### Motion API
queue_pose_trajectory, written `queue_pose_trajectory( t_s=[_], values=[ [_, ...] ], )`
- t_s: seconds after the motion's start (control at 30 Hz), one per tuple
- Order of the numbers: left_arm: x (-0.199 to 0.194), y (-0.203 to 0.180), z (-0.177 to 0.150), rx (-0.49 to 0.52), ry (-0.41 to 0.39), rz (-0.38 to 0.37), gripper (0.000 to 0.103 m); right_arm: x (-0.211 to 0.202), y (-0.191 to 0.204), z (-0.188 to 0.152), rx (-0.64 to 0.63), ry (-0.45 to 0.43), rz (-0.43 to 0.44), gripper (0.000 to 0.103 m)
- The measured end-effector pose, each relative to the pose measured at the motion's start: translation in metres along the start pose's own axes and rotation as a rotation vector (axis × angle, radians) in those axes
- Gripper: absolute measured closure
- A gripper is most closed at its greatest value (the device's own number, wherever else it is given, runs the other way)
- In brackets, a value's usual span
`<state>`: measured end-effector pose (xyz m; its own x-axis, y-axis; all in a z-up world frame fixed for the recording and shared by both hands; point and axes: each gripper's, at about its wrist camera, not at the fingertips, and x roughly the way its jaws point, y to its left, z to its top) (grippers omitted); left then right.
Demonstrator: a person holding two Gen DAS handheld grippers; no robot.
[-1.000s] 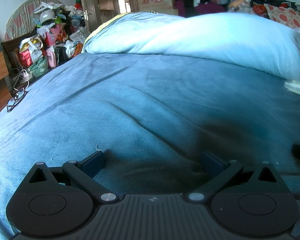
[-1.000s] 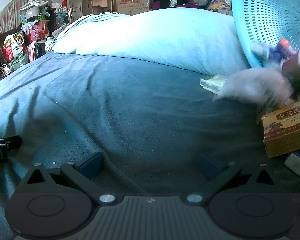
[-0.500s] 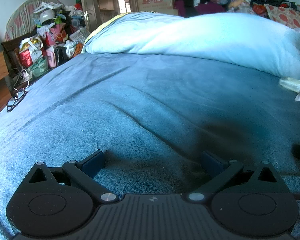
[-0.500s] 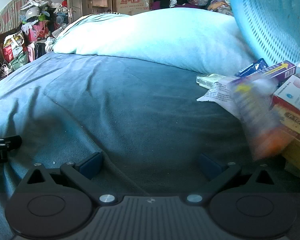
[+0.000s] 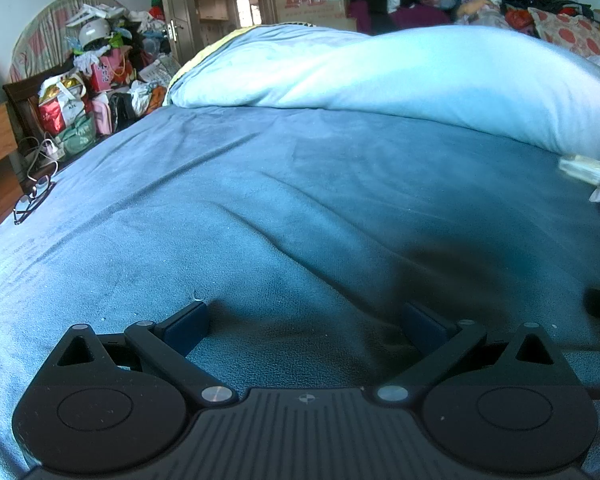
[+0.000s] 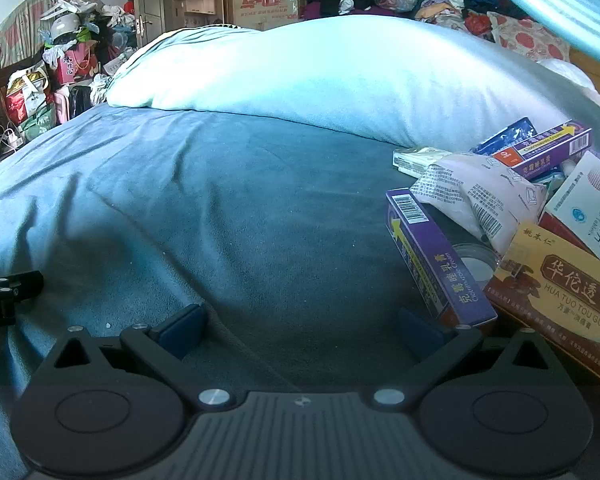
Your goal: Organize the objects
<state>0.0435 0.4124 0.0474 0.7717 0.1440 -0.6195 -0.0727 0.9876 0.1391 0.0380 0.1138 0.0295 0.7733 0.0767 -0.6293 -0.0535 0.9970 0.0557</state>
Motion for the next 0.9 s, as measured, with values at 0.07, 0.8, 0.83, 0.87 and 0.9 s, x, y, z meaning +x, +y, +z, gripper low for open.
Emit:
queue_pose_trajectory(
  t_s=[0.07,0.8,0.83,0.87,0.9],
  values=[
    [0.0002,-0.0001,0.0001,0.000,0.000,0.000,0.000,0.0000,0.0002,0.0000,0.000,0.000,0.000,0.000],
    [0.0012,-0.0010,0.0006,0.001,-0.002,0.002,0.000,0.0010,-0.0007,-0.0001,-0.002,0.000,0.002,0.000],
    [0.0014,-0.0017,0.0009,0.005,-0.001,0.006,0.000,0.0010,-0.0008,-0.0001,-0.002,0.000,0.003,0.000],
    [0.0014,-0.0020,0.0012,0.006,-0.002,0.007,0.000,0.0011,-0.0010,-0.0001,-0.002,0.000,0.004,0.000],
    [0.0015,-0.0018,0.0012,0.006,-0.001,0.007,0.000,0.0011,-0.0009,-0.0001,-0.002,0.000,0.004,0.000]
  ],
)
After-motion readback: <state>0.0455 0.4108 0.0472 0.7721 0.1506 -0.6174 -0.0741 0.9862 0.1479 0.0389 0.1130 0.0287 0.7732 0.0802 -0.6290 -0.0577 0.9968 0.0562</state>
